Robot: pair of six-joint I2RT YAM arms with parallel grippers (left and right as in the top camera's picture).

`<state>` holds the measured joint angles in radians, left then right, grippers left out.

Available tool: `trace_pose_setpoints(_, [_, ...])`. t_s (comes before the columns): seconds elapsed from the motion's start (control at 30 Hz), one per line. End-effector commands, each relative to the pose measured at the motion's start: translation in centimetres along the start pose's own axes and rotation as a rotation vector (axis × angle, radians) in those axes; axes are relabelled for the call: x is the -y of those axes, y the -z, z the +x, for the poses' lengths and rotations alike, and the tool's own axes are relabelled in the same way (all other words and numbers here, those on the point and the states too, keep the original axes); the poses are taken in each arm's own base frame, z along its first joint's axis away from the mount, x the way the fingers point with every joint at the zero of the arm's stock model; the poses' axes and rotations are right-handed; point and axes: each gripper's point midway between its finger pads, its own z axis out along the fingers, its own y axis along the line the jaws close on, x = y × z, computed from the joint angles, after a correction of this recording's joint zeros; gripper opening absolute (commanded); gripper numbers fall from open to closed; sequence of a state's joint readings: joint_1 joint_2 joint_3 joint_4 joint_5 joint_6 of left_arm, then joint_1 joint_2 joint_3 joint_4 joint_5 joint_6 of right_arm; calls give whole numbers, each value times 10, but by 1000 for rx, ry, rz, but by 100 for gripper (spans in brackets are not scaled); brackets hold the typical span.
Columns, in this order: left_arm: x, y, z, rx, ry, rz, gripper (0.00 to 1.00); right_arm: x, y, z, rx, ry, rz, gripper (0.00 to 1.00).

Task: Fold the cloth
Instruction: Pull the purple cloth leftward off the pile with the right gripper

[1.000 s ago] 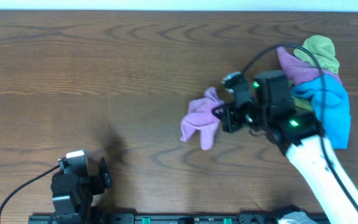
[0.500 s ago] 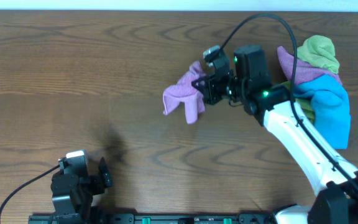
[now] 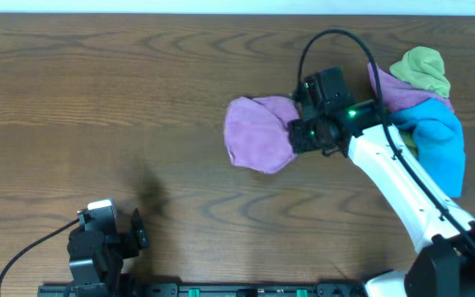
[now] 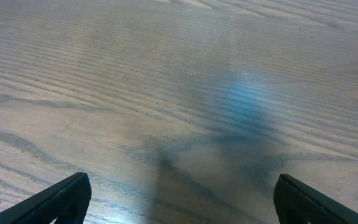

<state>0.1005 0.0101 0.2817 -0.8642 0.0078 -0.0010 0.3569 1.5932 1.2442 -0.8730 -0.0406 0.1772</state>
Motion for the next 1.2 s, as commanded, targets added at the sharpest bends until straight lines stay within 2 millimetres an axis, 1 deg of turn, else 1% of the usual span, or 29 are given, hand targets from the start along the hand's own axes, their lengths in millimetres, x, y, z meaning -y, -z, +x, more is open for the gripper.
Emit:
trace_pose_setpoints(0.0, [-1,-1,8,-25,2,-5,95,30,4,-3,23,-80,176,51])
trace_pose_setpoints(0.1, [-1,-1,8,-25,2,-5,95,26,4,-1,14,-94,156,54])
trace_pose_setpoints(0.17, [-1,-1,8,-26,1,-5,95,28,3,-2,21,-129,157,57])
trace_pose_setpoints(0.23, [-1,-1,8,-25,2,-5,95,33,3,-3,28,-185,161,59])
trace_pose_setpoints(0.33, [-1,-1,8,-25,2,-5,95,48,-1,0,22,-270,176,59])
trace_pose_setpoints(0.4, [-1,-1,8,-26,1,-5,95,59,-8,4,15,-316,172,58])
trace_pose_setpoints(0.53, [-1,-1,8,-25,2,-5,95,66,-28,11,8,-396,53,51])
trace_pose_setpoints(0.6, [-1,-1,8,-25,2,-5,95,70,-37,16,9,-436,-7,49])
trace_pose_setpoints(0.8, [-1,-1,8,-25,2,-5,95,75,-51,22,29,-508,-146,49])
trace_pose_setpoints(0.93, [-1,-1,8,-25,2,-5,95,73,-58,22,55,-519,-208,49])
trace_pose_setpoints(1.0, [-1,-1,8,-25,2,-5,95,70,-60,21,67,-515,-232,49])
trace_pose_setpoints(1.17, [-1,-1,8,-26,1,-5,95,70,-69,22,66,-520,-238,48])
